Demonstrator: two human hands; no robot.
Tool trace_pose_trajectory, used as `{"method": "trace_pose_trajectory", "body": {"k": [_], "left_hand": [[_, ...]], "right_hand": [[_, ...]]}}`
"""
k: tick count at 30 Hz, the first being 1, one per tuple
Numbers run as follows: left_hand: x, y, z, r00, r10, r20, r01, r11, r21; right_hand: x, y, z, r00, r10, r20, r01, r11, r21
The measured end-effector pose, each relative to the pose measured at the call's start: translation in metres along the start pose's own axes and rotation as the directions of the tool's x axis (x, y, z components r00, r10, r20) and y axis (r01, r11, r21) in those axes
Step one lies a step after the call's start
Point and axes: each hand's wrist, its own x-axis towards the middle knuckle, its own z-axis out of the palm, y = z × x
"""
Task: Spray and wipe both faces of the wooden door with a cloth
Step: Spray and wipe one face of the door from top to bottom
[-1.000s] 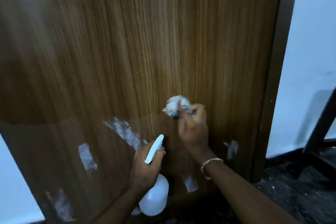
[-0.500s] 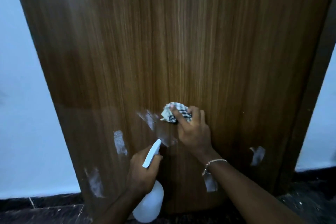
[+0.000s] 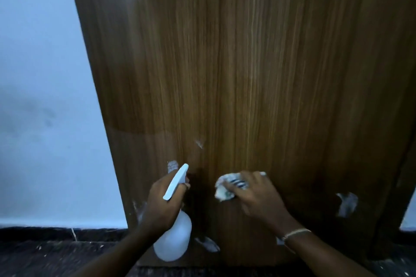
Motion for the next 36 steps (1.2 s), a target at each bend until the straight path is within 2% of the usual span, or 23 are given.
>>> {"method": "trace_pose_trajectory", "body": {"k": [1, 3, 4, 5, 6, 8, 9, 11, 12, 13, 15, 17, 18, 20, 22, 23, 25, 28, 32, 33, 34, 35, 36], "left_hand": [[-0.001, -0.002, -0.010, 1.000, -0.012, 0.007, 0.012, 1.000, 0.013], [-0.003, -0.011, -0.027, 0.999, -0.018, 0.033, 0.015, 0.996, 0.087], [-0.003, -0.015, -0.034, 0.998, -0.022, 0.052, 0.015, 0.991, 0.130], [-0.004, -0.015, -0.041, 0.996, -0.041, 0.079, 0.027, 0.986, 0.166], [-0.004, -0.013, -0.047, 0.991, -0.061, 0.115, 0.037, 0.979, 0.199], [-0.003, -0.009, -0.057, 0.977, -0.086, 0.194, 0.041, 0.973, 0.225], [-0.004, -0.005, -0.062, 0.968, -0.112, 0.226, 0.060, 0.972, 0.226], [-0.004, -0.002, -0.075, 0.941, -0.198, 0.275, 0.130, 0.960, 0.248], [-0.004, -0.004, -0.081, 0.925, -0.234, 0.299, 0.154, 0.951, 0.269], [-0.005, -0.004, -0.088, 0.912, -0.262, 0.316, 0.170, 0.941, 0.292], [-0.006, -0.006, -0.097, 0.884, -0.279, 0.375, 0.158, 0.933, 0.323], [-0.006, -0.005, -0.103, 0.862, -0.279, 0.424, 0.155, 0.940, 0.305], [-0.006, -0.005, -0.105, 0.856, -0.281, 0.433, 0.157, 0.941, 0.301], [-0.007, -0.006, -0.110, 0.857, -0.263, 0.444, 0.143, 0.948, 0.285], [-0.011, -0.007, -0.111, 0.882, -0.236, 0.409, 0.133, 0.955, 0.264], [-0.014, -0.007, -0.111, 0.898, -0.218, 0.382, 0.125, 0.959, 0.253], [-0.020, -0.011, -0.110, 0.925, -0.195, 0.326, 0.113, 0.960, 0.255], [-0.028, -0.024, -0.114, 0.937, -0.235, 0.257, 0.180, 0.959, 0.220], [-0.037, -0.034, -0.124, 0.938, -0.225, 0.264, 0.192, 0.971, 0.146], [-0.039, -0.036, -0.125, 0.939, -0.217, 0.266, 0.187, 0.973, 0.134], [-0.042, -0.037, -0.126, 0.941, -0.208, 0.267, 0.181, 0.976, 0.125], [-0.045, -0.040, -0.128, 0.942, -0.201, 0.270, 0.174, 0.977, 0.119], [-0.048, -0.042, -0.128, 0.939, -0.201, 0.279, 0.176, 0.978, 0.112]], "right_hand": [[0.003, 0.005, -0.010, 0.987, 0.146, -0.063, -0.144, 0.989, 0.039], [0.038, 0.001, -0.035, 0.869, 0.448, -0.212, -0.418, 0.892, 0.172], [0.066, -0.008, -0.045, 0.815, 0.525, -0.247, -0.478, 0.849, 0.227], [0.092, -0.024, -0.051, 0.807, 0.530, -0.260, -0.480, 0.845, 0.235], [0.112, -0.041, -0.051, 0.849, 0.461, -0.260, -0.421, 0.886, 0.195], [0.123, -0.072, -0.033, 0.960, 0.198, -0.196, -0.186, 0.979, 0.079], [0.114, -0.081, -0.019, 0.989, 0.069, -0.134, -0.063, 0.997, 0.050], [0.079, -0.083, 0.002, 0.993, -0.115, -0.022, 0.115, 0.993, 0.026], [0.062, -0.074, 0.003, 0.989, -0.145, 0.005, 0.145, 0.989, 0.019], [0.055, -0.063, -0.003, 0.991, -0.132, -0.002, 0.132, 0.991, 0.028], [0.068, -0.044, -0.026, 0.993, 0.064, -0.098, -0.054, 0.993, 0.102], [0.116, -0.040, -0.055, 0.917, 0.308, -0.255, -0.251, 0.940, 0.233], [0.142, -0.047, -0.066, 0.893, 0.339, -0.295, -0.270, 0.929, 0.253], [0.175, -0.071, -0.067, 0.931, 0.202, -0.304, -0.151, 0.971, 0.185], [0.177, -0.088, -0.056, 0.971, 0.023, -0.237, 0.002, 0.995, 0.104], [0.171, -0.091, -0.052, 0.980, 0.005, -0.198, 0.016, 0.995, 0.102], [0.159, -0.086, -0.053, 0.983, 0.069, -0.172, -0.040, 0.985, 0.170], [0.167, -0.072, -0.070, 0.960, 0.135, -0.243, -0.071, 0.964, 0.255], [0.213, -0.079, -0.085, 0.935, 0.169, -0.311, -0.104, 0.971, 0.215], [0.220, -0.088, -0.082, 0.949, 0.117, -0.292, -0.071, 0.984, 0.164], [0.219, -0.098, -0.071, 0.967, 0.003, -0.254, 0.022, 0.995, 0.097], [0.210, -0.107, -0.054, 0.967, -0.172, -0.188, 0.182, 0.983, 0.033], [0.192, -0.112, -0.035, 0.926, -0.367, -0.088, 0.368, 0.930, -0.007]]}}
